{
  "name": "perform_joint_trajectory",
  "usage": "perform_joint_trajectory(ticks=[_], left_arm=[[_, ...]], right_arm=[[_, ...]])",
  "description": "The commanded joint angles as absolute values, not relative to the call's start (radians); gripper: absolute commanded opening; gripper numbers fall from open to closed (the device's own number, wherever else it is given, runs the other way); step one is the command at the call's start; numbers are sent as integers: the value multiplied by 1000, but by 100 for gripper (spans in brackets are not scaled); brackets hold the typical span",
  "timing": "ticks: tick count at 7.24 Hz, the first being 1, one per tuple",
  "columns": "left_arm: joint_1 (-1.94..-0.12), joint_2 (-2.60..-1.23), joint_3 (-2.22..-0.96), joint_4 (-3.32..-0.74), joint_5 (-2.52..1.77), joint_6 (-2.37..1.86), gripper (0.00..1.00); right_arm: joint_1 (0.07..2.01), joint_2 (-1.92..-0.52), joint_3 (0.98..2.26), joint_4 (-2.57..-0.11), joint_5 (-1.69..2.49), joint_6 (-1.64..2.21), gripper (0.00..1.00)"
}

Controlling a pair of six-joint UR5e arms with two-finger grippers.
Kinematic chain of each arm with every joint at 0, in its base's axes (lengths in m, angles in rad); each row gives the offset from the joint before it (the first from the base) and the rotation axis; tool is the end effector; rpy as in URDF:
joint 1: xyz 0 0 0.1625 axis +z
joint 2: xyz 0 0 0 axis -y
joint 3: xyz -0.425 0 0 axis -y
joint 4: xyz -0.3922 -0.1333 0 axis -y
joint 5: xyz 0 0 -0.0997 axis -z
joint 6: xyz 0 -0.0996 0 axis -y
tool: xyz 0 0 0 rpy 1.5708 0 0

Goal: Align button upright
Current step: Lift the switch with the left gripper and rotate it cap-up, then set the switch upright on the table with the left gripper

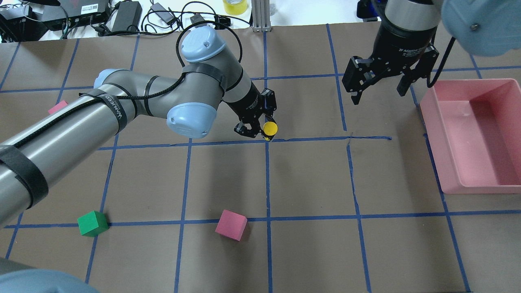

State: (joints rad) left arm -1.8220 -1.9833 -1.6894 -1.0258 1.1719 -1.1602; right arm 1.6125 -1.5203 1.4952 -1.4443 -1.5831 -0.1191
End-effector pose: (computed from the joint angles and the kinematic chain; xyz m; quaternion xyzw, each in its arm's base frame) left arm -0.3181 -0.5476 0.2628 0.4291 -0.8813 -0.1233 0.1552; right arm 0.1529 -0.4967 0.4876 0.0805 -0.9954 -0.0509 0.0042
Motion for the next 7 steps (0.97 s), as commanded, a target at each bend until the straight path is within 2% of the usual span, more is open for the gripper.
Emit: perform_joint_trajectory(ticks=[1, 7], left_arm=[[-1792, -2029, -1687, -1040, 1080, -1227, 17], [-1781, -2068, -1664, -1029, 1092, -1348, 18]], right_arm=[[1612, -1520, 1494, -1445, -1592, -121, 100], [1612, -1520, 1493, -1454, -1585, -124, 100]])
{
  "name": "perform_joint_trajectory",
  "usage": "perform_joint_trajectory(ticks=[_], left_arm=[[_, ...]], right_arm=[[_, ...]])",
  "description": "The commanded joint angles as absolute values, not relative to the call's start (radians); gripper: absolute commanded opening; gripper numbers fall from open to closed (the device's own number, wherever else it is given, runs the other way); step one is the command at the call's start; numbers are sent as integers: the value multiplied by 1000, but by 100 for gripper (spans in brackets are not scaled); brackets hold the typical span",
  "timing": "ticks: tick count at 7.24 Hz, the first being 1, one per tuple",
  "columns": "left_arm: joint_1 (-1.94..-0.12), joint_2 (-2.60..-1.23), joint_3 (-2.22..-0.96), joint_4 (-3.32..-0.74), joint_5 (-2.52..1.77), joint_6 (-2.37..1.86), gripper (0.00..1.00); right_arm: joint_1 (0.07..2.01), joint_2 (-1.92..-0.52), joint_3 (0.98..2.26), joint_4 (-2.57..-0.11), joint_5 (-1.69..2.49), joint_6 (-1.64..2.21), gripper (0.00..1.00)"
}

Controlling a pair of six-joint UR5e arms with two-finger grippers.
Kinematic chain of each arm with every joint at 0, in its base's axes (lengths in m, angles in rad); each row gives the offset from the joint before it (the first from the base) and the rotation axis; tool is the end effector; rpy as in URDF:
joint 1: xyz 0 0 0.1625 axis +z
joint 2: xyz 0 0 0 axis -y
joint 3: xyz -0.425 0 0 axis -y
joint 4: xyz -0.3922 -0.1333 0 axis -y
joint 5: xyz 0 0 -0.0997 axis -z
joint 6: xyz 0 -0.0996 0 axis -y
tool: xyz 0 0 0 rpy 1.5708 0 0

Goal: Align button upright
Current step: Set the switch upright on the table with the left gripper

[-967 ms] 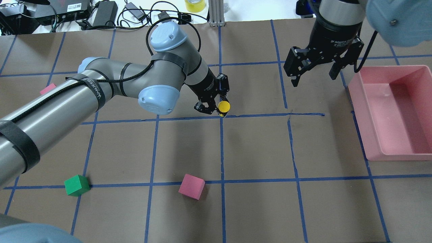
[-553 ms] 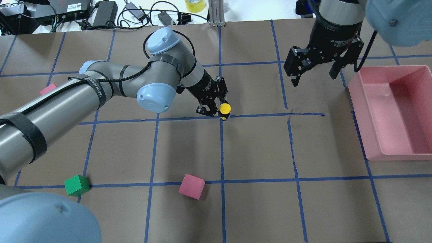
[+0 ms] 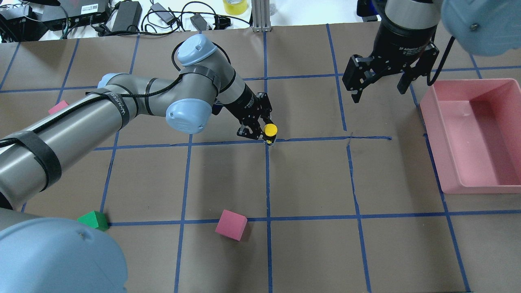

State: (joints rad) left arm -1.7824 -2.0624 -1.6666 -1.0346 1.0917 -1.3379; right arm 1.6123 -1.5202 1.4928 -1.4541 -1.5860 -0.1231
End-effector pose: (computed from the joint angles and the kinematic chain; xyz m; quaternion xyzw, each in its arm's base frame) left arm -0.3059 -0.5706 0.2264 0.5236 -0.8179 -0.1837 0.1521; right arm 0.1526 -0.4981 0.4896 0.0825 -0.9956 -0.0449 0.0058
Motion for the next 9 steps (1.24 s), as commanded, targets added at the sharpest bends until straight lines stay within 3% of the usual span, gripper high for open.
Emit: perform_joint_trajectory(ticks=[1, 5, 6, 7, 9], left_arm=[[-1779, -2081, -1664, -1026, 1092, -1350, 18], [-1776, -2094, -1666, -999, 1095, -1335, 19], [-1776, -2095, -1667, -999, 1097, -1342, 72], [-1776, -2095, -1669, -999, 1097, -1347, 100], [-1775, -2089, -1666, -999, 1095, -1342, 100]], right_arm=[[1612, -1520, 1493, -1454, -1583, -123, 100], [1612, -1520, 1493, -1454, -1582, -123, 100], [1612, -1520, 1493, -1454, -1580, -123, 100], [1612, -1520, 1493, -1454, -1580, -123, 100], [1612, -1517, 1494, -1456, -1582, -123, 100]])
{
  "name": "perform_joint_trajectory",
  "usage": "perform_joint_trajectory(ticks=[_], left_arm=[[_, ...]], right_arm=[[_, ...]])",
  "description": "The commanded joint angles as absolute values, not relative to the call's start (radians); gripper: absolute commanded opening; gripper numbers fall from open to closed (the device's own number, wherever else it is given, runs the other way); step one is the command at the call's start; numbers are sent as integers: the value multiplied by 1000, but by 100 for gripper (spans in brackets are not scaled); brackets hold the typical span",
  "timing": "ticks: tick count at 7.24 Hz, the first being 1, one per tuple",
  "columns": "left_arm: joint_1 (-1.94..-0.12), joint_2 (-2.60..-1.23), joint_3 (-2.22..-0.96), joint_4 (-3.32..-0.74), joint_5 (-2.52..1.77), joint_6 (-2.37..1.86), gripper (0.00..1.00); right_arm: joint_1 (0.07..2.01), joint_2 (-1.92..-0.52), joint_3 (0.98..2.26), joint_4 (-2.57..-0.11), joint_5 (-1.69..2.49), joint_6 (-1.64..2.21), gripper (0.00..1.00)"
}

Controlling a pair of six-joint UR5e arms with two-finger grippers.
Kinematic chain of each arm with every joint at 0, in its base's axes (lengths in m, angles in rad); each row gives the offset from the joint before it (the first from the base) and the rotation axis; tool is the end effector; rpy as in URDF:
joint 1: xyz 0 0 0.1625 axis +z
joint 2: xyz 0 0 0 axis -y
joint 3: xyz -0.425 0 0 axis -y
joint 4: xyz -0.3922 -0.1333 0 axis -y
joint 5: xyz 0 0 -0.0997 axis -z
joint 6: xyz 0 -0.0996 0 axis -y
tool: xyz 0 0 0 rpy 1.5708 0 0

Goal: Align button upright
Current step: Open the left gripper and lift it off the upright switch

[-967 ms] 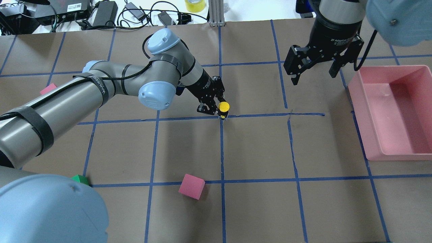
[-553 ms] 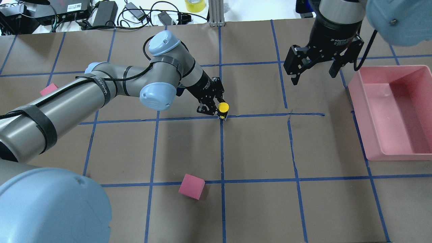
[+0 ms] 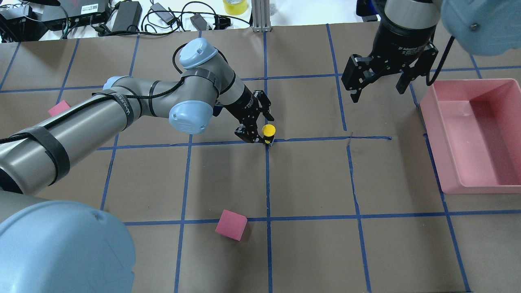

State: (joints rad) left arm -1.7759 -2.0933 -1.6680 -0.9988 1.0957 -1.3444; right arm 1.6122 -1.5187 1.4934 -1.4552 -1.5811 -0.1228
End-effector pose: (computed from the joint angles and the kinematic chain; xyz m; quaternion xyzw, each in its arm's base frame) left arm -0.3028 -0.5772 0.2098 0.5288 -0.8152 -0.1811 0.1519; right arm 0.1530 -0.4986 0.4887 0.0822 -0.9956 -0.0453 0.0033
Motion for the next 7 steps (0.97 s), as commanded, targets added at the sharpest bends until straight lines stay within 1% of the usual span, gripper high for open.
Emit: perform_joint_trajectory(ticks=[1, 4, 5, 7], left_arm=[[-1757, -2062, -1664, -997, 1095, -1321, 100], [-1712, -1929, -1678, -1015, 1182, -981, 100], [-1710, -1874, -1693, -1049, 1240, -798, 100], [-1710, -1749, -1698, -1266, 1418, -463, 100]], right_arm=[[1612, -1519, 1494, -1456, -1582, -123, 100], [1614, -1520, 1491, -1456, -1580, -123, 100], [1614, -1520, 1494, -1456, -1578, -123, 100], [1614, -1519, 1494, -1454, -1580, -123, 100]])
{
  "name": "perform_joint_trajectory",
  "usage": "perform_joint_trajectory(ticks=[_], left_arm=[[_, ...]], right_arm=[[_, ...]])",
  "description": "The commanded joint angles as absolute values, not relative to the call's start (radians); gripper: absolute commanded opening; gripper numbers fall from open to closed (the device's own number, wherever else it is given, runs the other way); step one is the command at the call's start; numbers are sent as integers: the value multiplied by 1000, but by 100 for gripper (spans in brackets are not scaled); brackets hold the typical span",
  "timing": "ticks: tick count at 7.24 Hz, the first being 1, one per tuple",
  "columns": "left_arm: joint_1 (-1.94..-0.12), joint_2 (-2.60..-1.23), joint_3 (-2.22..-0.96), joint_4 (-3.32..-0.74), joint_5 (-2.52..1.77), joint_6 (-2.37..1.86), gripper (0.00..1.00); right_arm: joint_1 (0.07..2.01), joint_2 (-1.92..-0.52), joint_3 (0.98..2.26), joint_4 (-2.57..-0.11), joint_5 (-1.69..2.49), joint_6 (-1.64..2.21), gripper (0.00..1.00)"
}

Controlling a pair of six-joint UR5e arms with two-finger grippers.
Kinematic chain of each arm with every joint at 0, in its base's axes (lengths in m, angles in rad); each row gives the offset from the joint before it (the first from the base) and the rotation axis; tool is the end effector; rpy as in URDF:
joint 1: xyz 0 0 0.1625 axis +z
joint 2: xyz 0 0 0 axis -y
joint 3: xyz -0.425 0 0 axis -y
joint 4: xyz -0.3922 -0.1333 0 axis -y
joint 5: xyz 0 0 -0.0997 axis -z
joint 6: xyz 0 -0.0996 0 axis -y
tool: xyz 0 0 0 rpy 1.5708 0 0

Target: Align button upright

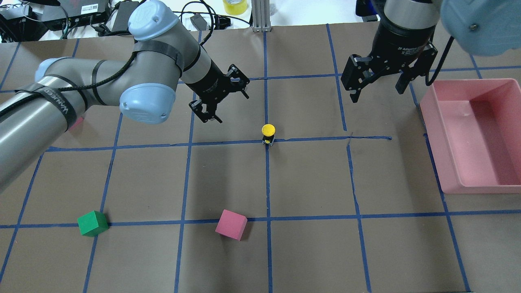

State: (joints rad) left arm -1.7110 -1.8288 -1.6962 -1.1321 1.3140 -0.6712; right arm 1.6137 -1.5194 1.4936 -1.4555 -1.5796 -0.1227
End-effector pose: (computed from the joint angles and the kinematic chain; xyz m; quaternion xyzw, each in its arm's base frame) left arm -0.2377 -0.5492 0.3360 0.2567 -0.9576 -0.0253 0.1284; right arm 0.1539 -0.4982 0.4889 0.0828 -0.9956 -0.0449 0.0026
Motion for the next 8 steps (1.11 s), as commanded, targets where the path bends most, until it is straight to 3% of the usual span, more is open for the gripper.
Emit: perform_joint_trajectory(ticks=[1, 4, 7, 8], left_arm=[[-1709, -1685, -1689, -1373, 1481, -345, 100], [-1709, -1543, -1672, -1508, 1623, -84, 100], [-1706, -1594, -1446, -1618, 1629, -29, 100], [-1704, -1607, -1437, -1614, 1605, -25, 100]], right_arm=[[1615, -1520, 1494, -1456, -1578, -123, 100], [1615, -1519, 1494, -1456, -1578, -123, 100], [1614, -1517, 1496, -1454, -1578, -123, 100], [1615, -1516, 1497, -1456, -1578, -123, 100]])
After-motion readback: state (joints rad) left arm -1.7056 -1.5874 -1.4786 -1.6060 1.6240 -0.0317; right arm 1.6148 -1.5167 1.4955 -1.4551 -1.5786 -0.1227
